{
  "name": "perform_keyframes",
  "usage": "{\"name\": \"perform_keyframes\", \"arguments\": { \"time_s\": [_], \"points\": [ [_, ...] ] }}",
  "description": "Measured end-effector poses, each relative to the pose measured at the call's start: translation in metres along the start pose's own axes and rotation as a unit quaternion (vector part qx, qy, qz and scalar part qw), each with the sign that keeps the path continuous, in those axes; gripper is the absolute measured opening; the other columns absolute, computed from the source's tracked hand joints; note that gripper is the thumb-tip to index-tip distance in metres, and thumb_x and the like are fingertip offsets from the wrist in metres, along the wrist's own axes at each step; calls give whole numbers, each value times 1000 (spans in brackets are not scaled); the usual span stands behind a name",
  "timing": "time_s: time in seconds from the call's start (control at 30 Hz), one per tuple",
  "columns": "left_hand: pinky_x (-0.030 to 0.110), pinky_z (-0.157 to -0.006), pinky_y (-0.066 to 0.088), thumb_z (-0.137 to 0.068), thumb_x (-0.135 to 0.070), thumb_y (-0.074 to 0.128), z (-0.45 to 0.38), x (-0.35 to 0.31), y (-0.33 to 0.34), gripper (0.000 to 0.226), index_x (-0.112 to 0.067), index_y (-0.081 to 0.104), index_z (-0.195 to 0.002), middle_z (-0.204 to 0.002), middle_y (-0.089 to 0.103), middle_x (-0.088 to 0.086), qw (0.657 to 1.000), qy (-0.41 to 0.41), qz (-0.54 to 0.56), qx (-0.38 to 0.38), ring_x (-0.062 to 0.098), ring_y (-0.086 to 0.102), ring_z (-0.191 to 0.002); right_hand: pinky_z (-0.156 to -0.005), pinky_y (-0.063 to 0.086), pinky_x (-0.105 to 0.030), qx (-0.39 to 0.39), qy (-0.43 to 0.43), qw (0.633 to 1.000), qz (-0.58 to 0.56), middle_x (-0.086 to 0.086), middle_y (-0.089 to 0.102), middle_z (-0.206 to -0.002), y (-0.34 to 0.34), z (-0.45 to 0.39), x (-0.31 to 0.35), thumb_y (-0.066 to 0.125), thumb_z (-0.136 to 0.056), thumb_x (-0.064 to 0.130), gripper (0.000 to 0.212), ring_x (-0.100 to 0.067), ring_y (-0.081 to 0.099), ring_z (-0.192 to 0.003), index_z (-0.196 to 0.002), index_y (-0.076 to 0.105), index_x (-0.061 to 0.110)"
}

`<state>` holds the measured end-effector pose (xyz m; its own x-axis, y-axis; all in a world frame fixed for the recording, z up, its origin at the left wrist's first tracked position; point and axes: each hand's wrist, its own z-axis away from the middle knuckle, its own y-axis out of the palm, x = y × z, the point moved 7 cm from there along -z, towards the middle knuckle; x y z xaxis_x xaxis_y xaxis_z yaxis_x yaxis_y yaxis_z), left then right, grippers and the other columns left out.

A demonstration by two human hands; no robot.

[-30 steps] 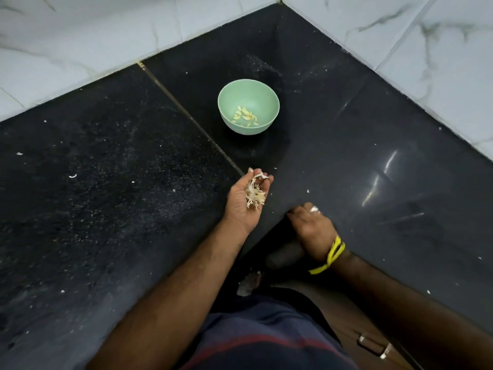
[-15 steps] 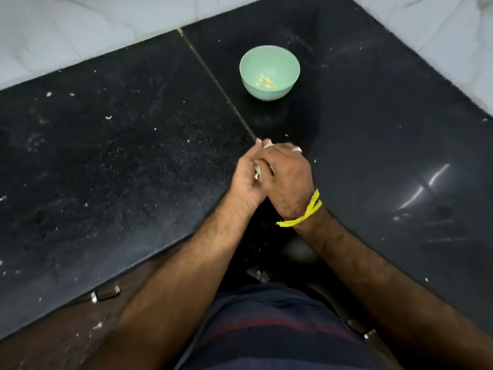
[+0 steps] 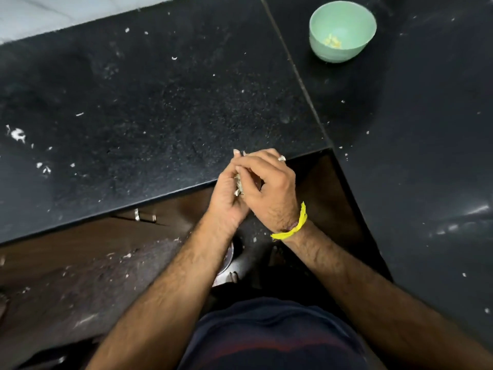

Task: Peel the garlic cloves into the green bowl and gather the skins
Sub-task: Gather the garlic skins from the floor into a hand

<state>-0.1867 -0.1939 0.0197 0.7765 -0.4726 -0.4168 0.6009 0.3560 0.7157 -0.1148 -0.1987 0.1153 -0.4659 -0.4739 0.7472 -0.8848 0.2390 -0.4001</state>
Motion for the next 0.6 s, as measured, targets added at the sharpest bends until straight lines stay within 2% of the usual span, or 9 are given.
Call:
{"name": "perform_keyframes", "arguments": {
  "time_s": [0.1,0.17,0.23,0.3,0.37,0.43,0.5,0.57,0.6],
  "points": [
    [26,-76,60,-110,-28,38,9,10,-62,54,-1,76,-84,-90,74,10,999,-25,28,-37,16,74,-86,-78,53,-36,0,69,996,-58,-3,72,-88,23,34,-1,70,-82,-7,15,-16,65,-84,-90,76,3],
    [30,-102,52,-106,-31,47,15,16,-111,41,2,69,-115,-120,67,12,995,-47,50,-75,22,66,-117,-78,53,-34,4,119,989,-82,4,72,-89,42,61,-2,71,-82,-5,14,-10,65,-84,-90,77,6],
    [34,-120,33,-96,-32,65,12,25,-159,49,-6,53,-135,-136,54,12,990,-56,92,-91,22,44,-141,-79,55,-34,4,184,977,-103,11,71,-90,63,92,-11,71,-83,-2,17,-11,67,-86,-90,76,12],
    [33,-124,24,-75,-28,88,11,31,-216,70,-12,51,-133,-137,49,10,983,-42,114,-134,19,36,-144,-78,57,-39,20,271,954,-126,7,73,-91,99,131,-22,70,-85,4,18,-18,70,-85,-92,76,20],
    [33,-124,23,-64,-26,94,11,39,-272,76,-11,56,-128,-135,50,10,975,-36,123,-184,21,45,-136,-78,59,-41,40,341,930,-129,0,74,-91,132,170,-36,69,-86,6,21,-19,72,-84,-91,75,26],
    [42,-119,34,-67,-29,88,14,50,-324,70,-5,62,-127,-135,57,12,956,-45,116,-266,26,55,-126,-80,58,-41,62,368,922,-102,-1,75,-90,158,199,-49,68,-87,7,24,-18,72,-85,-89,74,31],
    [50,-101,51,-76,-34,79,19,56,-363,55,-3,67,-120,-124,68,14,936,-51,66,-343,30,68,-109,-81,58,-44,94,382,917,-70,3,75,-90,182,221,-63,65,-87,11,20,-17,72,-85,-90,74,29],
    [40,-74,60,-94,-27,65,23,54,-387,20,-7,68,-95,-93,70,14,917,-25,48,-395,24,69,-72,-82,57,-45,124,381,915,-44,4,75,-91,200,236,-77,61,-88,12,19,-16,71,-86,-94,75,23],
    [35,-64,59,-98,-21,60,24,51,-397,17,-9,65,-87,-84,67,13,911,-17,41,-410,22,65,-61,-83,57,-43,140,377,915,-28,3,75,-92,209,243,-82,59,-89,9,20,-15,71,-87,-95,75,20]
  ]
}}
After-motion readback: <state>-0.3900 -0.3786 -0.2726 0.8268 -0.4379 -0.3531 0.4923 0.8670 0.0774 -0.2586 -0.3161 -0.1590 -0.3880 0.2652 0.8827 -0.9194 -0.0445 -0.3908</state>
